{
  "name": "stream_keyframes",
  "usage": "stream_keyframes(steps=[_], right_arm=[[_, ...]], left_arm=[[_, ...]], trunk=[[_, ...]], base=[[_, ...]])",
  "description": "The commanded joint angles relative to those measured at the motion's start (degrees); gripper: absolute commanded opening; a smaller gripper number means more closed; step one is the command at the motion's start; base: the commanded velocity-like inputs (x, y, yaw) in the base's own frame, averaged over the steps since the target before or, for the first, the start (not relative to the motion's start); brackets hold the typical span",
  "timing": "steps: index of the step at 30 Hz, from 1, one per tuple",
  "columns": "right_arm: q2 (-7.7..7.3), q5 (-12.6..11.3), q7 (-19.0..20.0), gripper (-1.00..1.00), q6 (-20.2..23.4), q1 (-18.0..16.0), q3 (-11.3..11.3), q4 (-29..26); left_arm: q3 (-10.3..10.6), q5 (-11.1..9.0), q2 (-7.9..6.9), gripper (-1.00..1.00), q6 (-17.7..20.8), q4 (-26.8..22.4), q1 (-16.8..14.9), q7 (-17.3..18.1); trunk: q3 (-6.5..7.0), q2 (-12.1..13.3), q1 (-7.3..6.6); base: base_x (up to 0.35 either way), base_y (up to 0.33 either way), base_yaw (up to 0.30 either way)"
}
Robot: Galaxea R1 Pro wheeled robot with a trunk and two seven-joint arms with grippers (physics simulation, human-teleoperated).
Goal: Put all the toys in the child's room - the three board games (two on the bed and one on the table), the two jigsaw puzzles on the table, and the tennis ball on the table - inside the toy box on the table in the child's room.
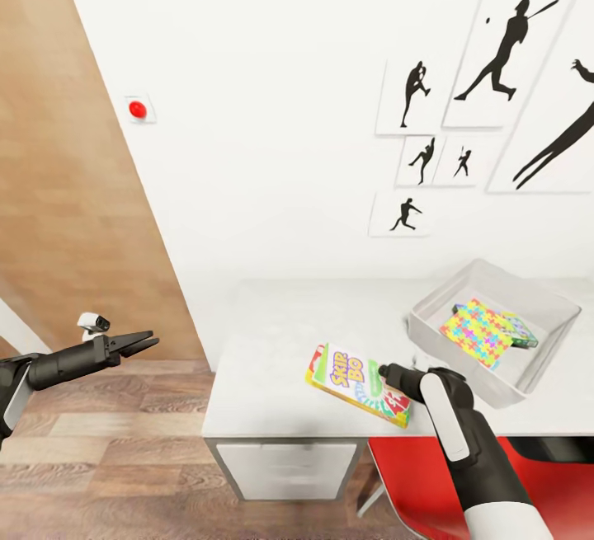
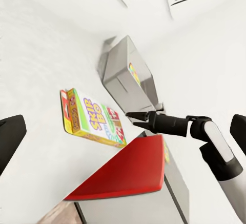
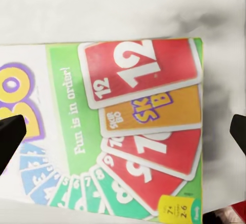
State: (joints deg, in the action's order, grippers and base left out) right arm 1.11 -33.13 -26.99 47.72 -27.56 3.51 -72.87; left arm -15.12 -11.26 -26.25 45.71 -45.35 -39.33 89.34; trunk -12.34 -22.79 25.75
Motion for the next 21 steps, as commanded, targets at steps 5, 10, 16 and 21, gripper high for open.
stream_keyframes(steps=[5,10,16,21], right_arm=[[-0.1,-0.6,-0.5,1.0,0.1,-0.1,0.9,0.4],[-0.13,-0.6,-0.5,1.0,0.2,-0.1,1.4,0.5],[-0.14,-0.6,-0.5,1.0,0.2,0.0,1.6,0.5],[-0.14,-0.7,-0.4,1.0,0.3,0.0,1.6,0.5]], left_arm=[[0.0,0.0,-0.03,1.0,0.6,0.0,0.0,0.2],[0.0,0.0,0.02,1.0,0.6,0.0,0.0,0.2],[0.1,0.0,0.07,1.0,0.6,0.0,0.0,0.2],[0.1,0.0,0.11,1.0,0.6,0.0,0.0,0.2]], trunk=[[-0.59,-0.1,0.03],[-1.05,-0.1,0.03],[-1.62,-0.1,0.03],[-2.08,-0.1,0.03]], base=[[0.0,0.0,0.0],[0.0,0.0,0.0],[0.0,0.0,0.0],[0.0,0.0,0.0]])
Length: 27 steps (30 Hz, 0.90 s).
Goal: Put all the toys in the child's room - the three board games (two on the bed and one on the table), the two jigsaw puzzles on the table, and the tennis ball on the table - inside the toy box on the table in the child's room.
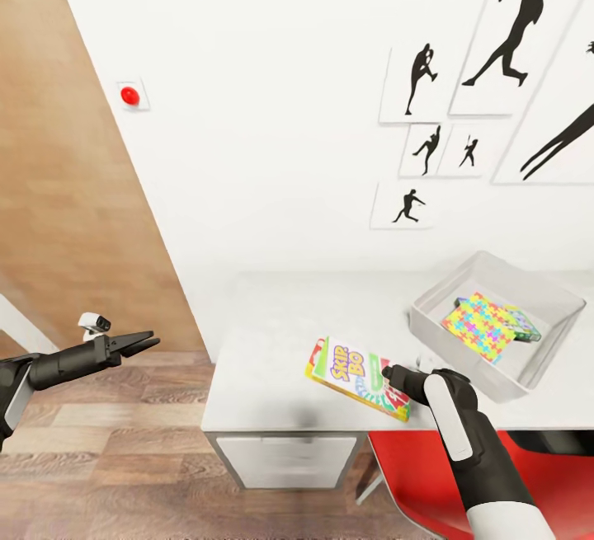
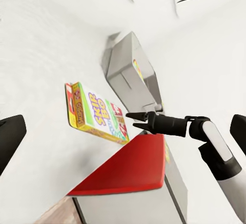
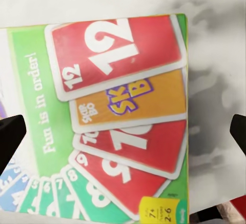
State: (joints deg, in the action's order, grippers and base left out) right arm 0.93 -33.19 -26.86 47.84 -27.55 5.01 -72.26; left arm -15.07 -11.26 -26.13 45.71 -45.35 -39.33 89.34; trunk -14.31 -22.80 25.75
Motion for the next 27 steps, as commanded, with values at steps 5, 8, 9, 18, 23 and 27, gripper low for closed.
stream_keyframes(steps=[5,8,9,18,23,27], right_arm=[[0.04,-0.9,-0.2,1.0,0.2,-0.1,0.1,-0.1],[0.08,-1.0,-0.1,1.0,0.2,-0.1,0.1,-0.2],[0.08,-1.0,0.0,1.0,0.2,-0.1,0.1,-0.2],[0.18,-1.1,0.0,1.0,0.2,0.0,0.1,-0.2],[0.21,-1.0,0.1,1.0,0.3,0.0,0.0,-0.2],[0.21,-1.0,0.1,1.0,0.3,0.0,-0.3,-0.2]], left_arm=[[0.0,0.0,-0.05,1.0,0.6,0.0,0.0,0.2],[0.0,0.0,-0.03,1.0,0.6,0.0,0.0,0.2],[0.0,0.0,-0.02,1.0,0.6,0.0,0.0,0.2],[0.0,0.0,-0.02,1.0,0.6,0.0,0.0,0.2],[0.0,0.0,0.01,1.0,0.6,0.0,0.0,0.2],[0.0,0.0,0.02,1.0,0.6,0.0,0.0,0.2]], trunk=[[-0.56,-0.1,0.03],[-0.69,-0.1,0.03],[-0.71,-0.1,0.03],[-0.76,-0.1,0.03],[-0.77,-0.1,0.03],[-0.77,-0.1,0.03]], base=[[0.0,0.0,0.0],[0.0,0.0,0.0],[0.0,0.0,0.0],[0.0,0.0,0.0],[0.0,0.0,0.0],[0.0,0.0,0.0]])
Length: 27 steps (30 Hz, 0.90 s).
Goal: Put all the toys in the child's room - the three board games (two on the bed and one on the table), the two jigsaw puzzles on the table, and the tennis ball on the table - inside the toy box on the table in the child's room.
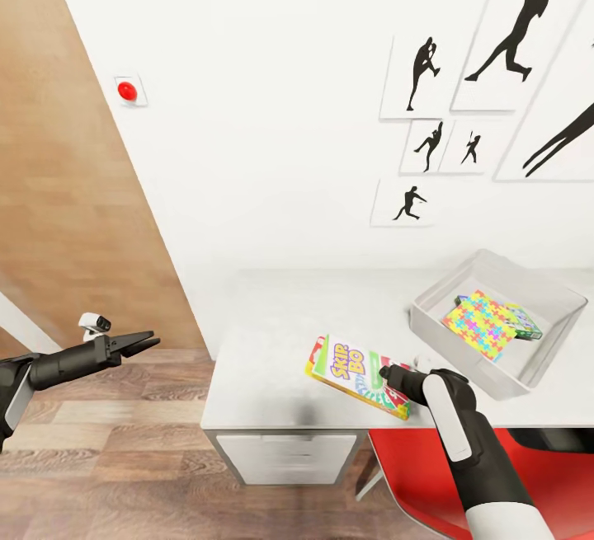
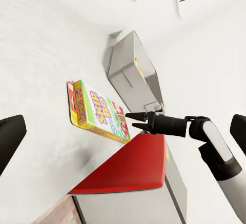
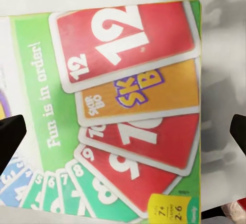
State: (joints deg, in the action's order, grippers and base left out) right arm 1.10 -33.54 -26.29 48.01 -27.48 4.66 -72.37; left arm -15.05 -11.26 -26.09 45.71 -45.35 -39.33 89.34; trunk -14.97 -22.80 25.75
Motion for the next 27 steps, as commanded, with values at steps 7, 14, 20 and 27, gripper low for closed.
stream_keyframes(steps=[7,14,20,27], right_arm=[[0.09,-0.6,-0.5,1.0,0.1,0.0,-0.2,-0.1],[0.12,-0.7,-0.5,1.0,0.2,0.0,-0.3,-0.5],[0.13,-0.8,-0.5,1.0,0.2,0.0,-0.2,-0.4],[0.13,-0.8,-0.5,1.0,0.2,0.0,-0.2,-0.4]], left_arm=[[0.0,0.0,-0.01,1.0,0.6,0.0,0.0,0.2],[0.0,0.0,0.05,1.0,0.6,0.0,0.0,0.2],[0.0,0.0,0.07,1.0,0.6,0.0,0.0,0.2],[0.0,0.0,0.08,1.0,0.6,0.0,0.0,0.2]], trunk=[[-0.11,-0.1,0.03],[-0.17,-0.1,0.03],[-0.61,-0.1,0.03],[-1.23,-0.1,0.03]], base=[[0.0,0.0,0.0],[0.0,0.0,0.0],[0.0,0.0,0.0],[0.0,0.0,0.0]])
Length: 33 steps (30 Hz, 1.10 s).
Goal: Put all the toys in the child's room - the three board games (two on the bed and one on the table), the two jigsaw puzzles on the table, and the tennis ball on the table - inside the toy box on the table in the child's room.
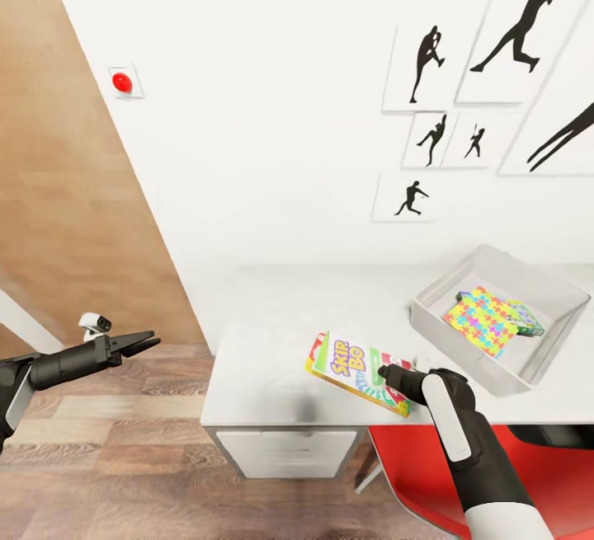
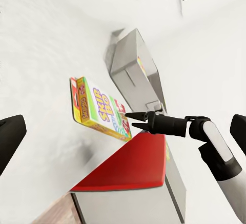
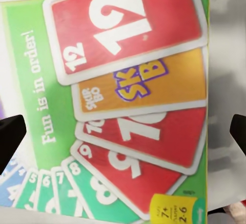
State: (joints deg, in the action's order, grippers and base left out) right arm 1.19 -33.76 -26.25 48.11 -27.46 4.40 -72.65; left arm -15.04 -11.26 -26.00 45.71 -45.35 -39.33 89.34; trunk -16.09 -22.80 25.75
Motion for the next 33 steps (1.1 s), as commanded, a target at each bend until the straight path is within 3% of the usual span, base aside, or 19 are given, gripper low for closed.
stream_keyframes(steps=[1,33], right_arm=[[0.04,-0.6,-0.5,1.0,0.1,0.0,0.1,-0.1],[0.04,-0.6,-0.5,1.0,0.1,0.0,0.0,-0.2]], left_arm=[[0.0,0.0,-0.02,1.0,0.6,0.0,0.0,0.2],[0.0,0.0,-0.02,1.0,0.6,0.0,0.0,0.2]], trunk=[[-0.2,-0.1,0.03],[-1.6,-0.1,0.03]], base=[[0.0,0.0,0.0],[0.0,0.0,0.0]])
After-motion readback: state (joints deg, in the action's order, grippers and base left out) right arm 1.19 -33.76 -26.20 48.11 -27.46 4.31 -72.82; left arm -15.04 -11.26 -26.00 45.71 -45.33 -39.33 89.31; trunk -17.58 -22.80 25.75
